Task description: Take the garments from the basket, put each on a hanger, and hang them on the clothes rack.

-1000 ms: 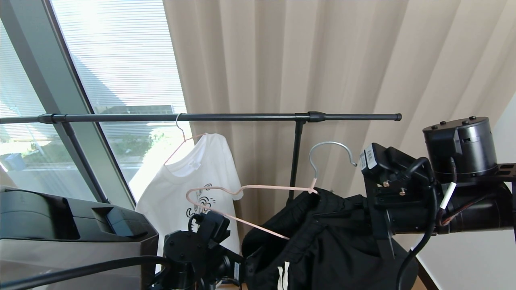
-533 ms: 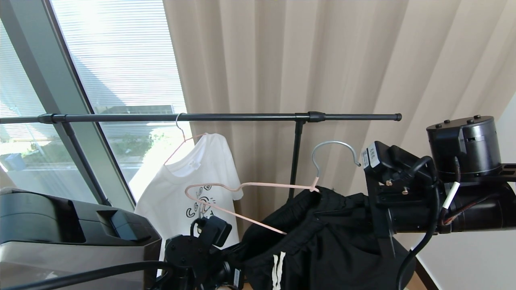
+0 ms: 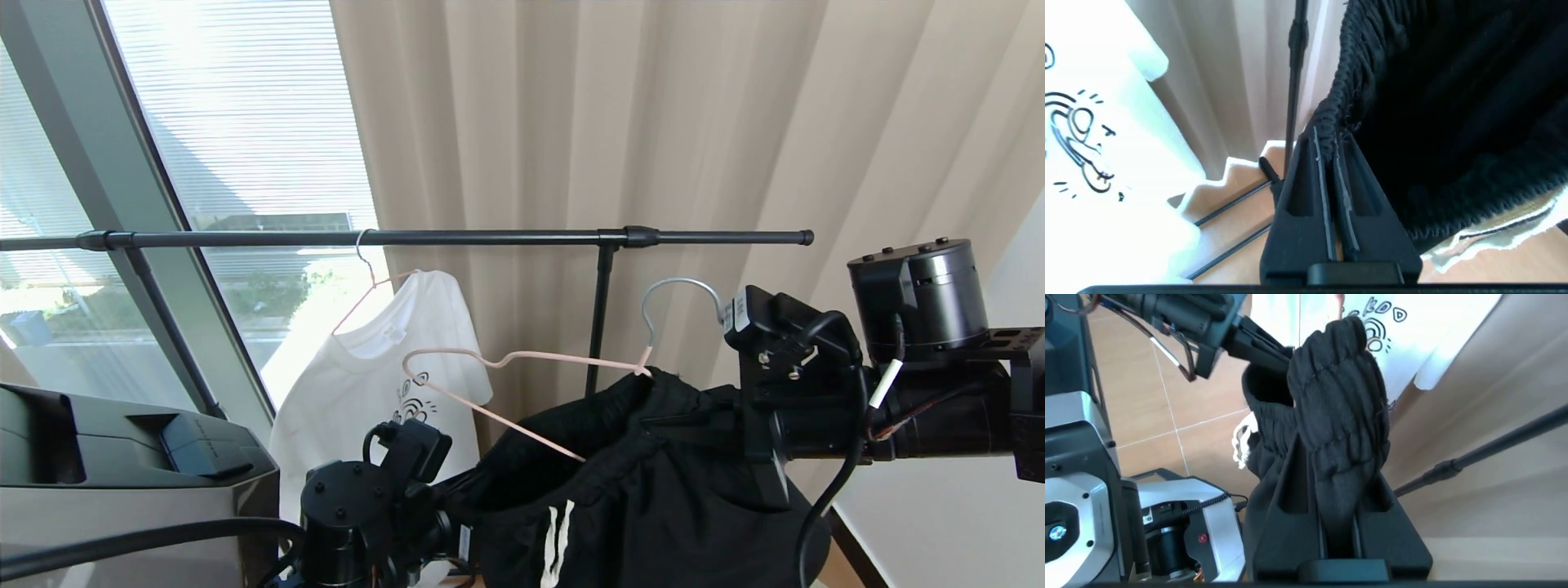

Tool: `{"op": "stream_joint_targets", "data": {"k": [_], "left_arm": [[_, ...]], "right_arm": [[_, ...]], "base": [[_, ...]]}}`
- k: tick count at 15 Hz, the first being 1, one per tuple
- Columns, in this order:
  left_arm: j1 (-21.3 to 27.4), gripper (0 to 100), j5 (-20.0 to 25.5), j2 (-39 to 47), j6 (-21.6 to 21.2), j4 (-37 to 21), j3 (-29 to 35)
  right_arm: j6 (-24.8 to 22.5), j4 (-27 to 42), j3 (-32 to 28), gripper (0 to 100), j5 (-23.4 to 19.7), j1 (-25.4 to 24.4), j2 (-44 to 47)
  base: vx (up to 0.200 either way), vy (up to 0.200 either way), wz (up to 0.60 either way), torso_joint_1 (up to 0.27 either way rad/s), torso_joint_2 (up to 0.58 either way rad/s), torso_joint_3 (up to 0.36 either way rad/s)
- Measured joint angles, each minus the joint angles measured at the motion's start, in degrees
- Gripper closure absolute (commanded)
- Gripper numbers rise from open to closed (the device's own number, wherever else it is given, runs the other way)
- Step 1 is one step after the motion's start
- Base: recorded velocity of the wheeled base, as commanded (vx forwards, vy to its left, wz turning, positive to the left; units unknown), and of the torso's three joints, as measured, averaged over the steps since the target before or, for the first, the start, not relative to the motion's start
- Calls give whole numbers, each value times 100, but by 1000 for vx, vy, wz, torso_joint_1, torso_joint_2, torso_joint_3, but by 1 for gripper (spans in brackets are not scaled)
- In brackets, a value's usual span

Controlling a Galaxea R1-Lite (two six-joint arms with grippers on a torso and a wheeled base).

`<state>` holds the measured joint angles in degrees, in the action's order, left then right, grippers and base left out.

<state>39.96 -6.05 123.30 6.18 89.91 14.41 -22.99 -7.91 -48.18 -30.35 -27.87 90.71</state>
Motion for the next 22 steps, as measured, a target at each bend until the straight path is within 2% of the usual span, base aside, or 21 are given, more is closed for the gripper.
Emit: {"op": "stream_joint_targets", "data": {"k": [9,18,22], "left_arm": [[-556,100,9,-52,-112,6,124],[-1179,100,26,-116,-306,4,284],[-1373,100,39,-155,-452,4,322]], "right_arm": [[-44,12,28,100,206,89,154],[-585,48,195,100,494,91,240],[-642,77,247,100,551,89,260]], "base": [[0,0,0,0,0,0],[0,0,0,0,0,0],[0,0,0,0,0,0]]}}
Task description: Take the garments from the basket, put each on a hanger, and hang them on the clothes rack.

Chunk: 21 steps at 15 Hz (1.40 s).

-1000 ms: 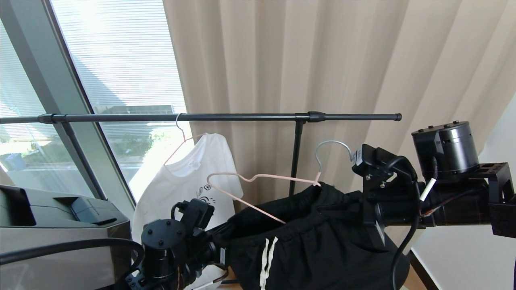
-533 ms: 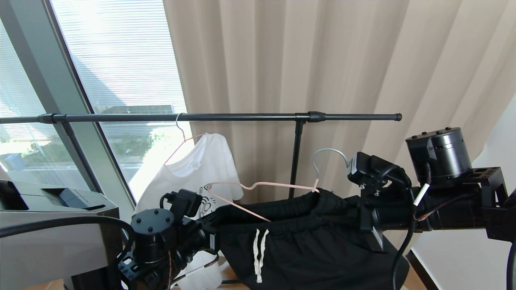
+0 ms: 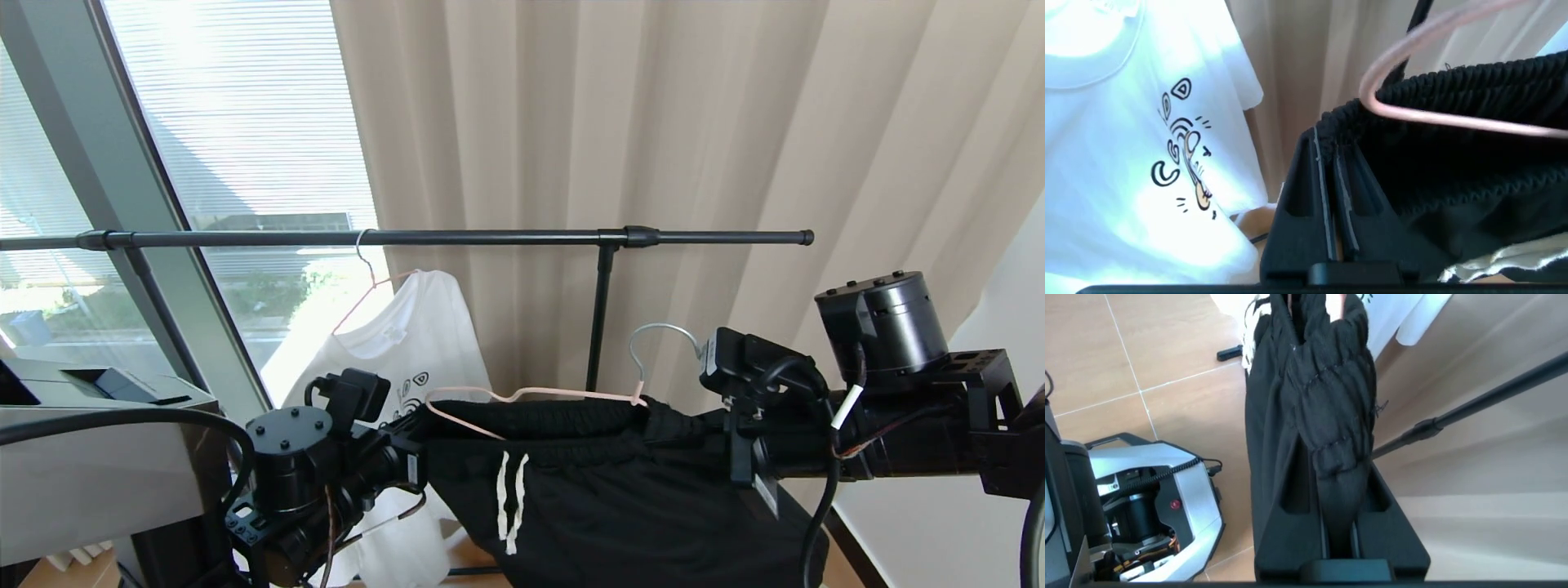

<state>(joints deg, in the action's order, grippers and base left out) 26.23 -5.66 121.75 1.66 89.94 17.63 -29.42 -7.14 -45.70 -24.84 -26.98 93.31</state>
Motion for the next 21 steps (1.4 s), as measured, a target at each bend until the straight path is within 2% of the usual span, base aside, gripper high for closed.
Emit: {"op": "stream_joint_targets", "data": {"k": [5,9,17,18,19,21], "left_arm": [[-122,100,9,-190,-18,-2,9],[-110,100,7,-417,-106,-4,-46],[179,100,-2,-896,-106,-15,-49],[229,100,-2,-1042,-111,-127,9],[260,100,-2,-1193,-141,-521,111],[290,100,-17,-1503,-489,-1565,450]], "right_arm": [[-219,1,54,100,290,35,99],[-299,6,65,100,297,91,143],[-301,-7,23,100,443,155,324],[-299,-13,20,100,511,160,335],[-301,-21,17,100,534,173,344],[-299,-35,11,100,544,206,352]], "base": [[0,0,0,0,0,0],[0,0,0,0,0,0],[0,0,0,0,0,0],[0,0,0,0,0,0],[0,0,0,0,0,0],[0,0,0,0,0,0]]}}
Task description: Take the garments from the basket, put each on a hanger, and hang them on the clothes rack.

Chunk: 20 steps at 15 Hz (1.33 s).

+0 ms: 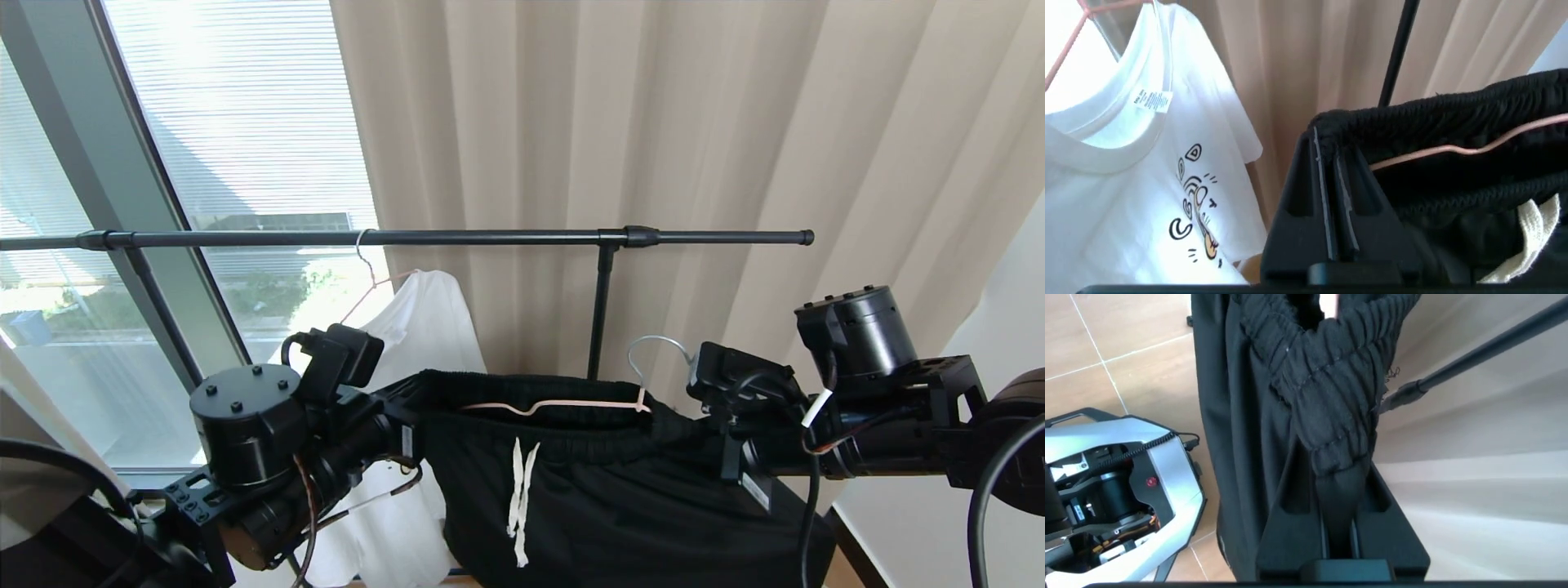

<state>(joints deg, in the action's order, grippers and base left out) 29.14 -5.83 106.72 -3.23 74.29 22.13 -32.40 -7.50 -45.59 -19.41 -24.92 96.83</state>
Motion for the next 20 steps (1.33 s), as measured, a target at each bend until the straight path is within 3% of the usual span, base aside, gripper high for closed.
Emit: {"op": "stream_joint_targets", "data": {"k": [3,8,16,20], "left_arm": [[5,100,-22,-377,-224,-890,488],[96,100,-27,-950,-297,-3573,1682],[129,100,-51,-1518,-580,-5092,2445],[118,100,-528,-1587,-766,-5637,2476]], "right_arm": [[-2,-11,-16,100,0,48,6],[-2,-27,-73,100,219,111,135],[-79,-41,-107,100,439,102,482],[-82,-30,-96,100,441,102,444]], "base": [[0,0,0,0,0,0],[0,0,0,0,0,0],[0,0,0,0,0,0],[0,0,0,0,0,0]]}}
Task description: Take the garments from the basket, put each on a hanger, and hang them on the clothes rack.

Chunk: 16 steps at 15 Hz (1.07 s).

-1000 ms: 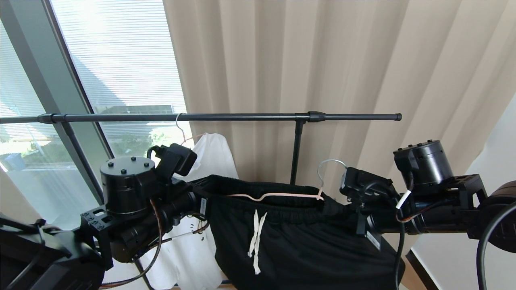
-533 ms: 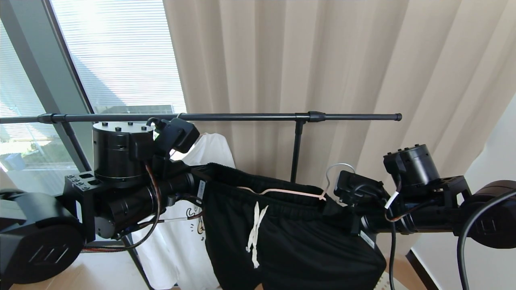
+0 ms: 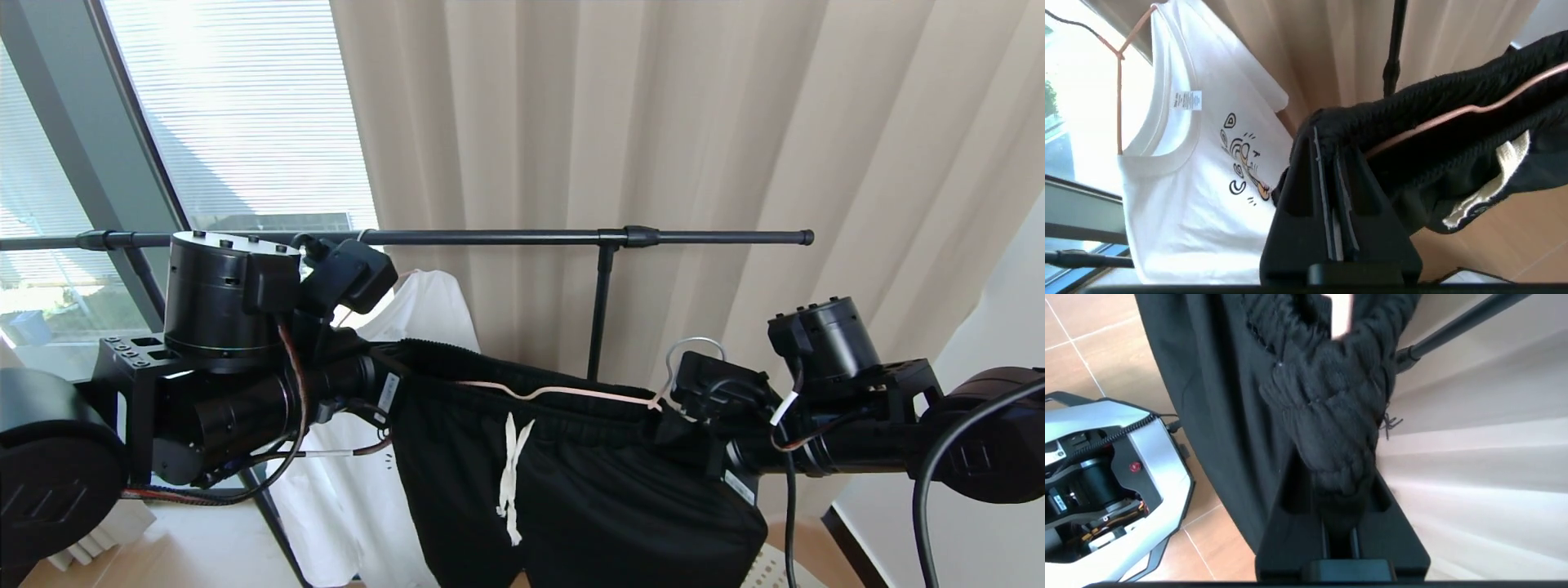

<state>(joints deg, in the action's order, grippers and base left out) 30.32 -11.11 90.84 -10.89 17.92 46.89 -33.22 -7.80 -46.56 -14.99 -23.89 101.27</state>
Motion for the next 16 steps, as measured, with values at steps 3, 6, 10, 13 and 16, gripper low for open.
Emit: {"op": "stream_joint_targets", "data": {"k": [3,6,10,13,16], "left_arm": [[-22,100,-699,28,-63,-286,13],[121,100,-829,74,-149,-330,35],[369,100,-846,26,-85,-1042,344],[383,100,-840,-57,-77,-1229,578],[367,100,-841,-118,-74,-1499,717]], "right_arm": [[-22,-5,12,100,151,-2,-80],[-33,0,30,100,586,-127,-113],[-35,-5,33,100,953,-328,-61],[-33,-11,26,100,1098,-364,33],[-33,-16,17,100,1178,-424,113]], "base": [[0,0,0,0,0,0],[0,0,0,0,0,0],[0,0,0,0,0,0],[0,0,0,0,0,0],[0,0,0,0,0,0]]}}
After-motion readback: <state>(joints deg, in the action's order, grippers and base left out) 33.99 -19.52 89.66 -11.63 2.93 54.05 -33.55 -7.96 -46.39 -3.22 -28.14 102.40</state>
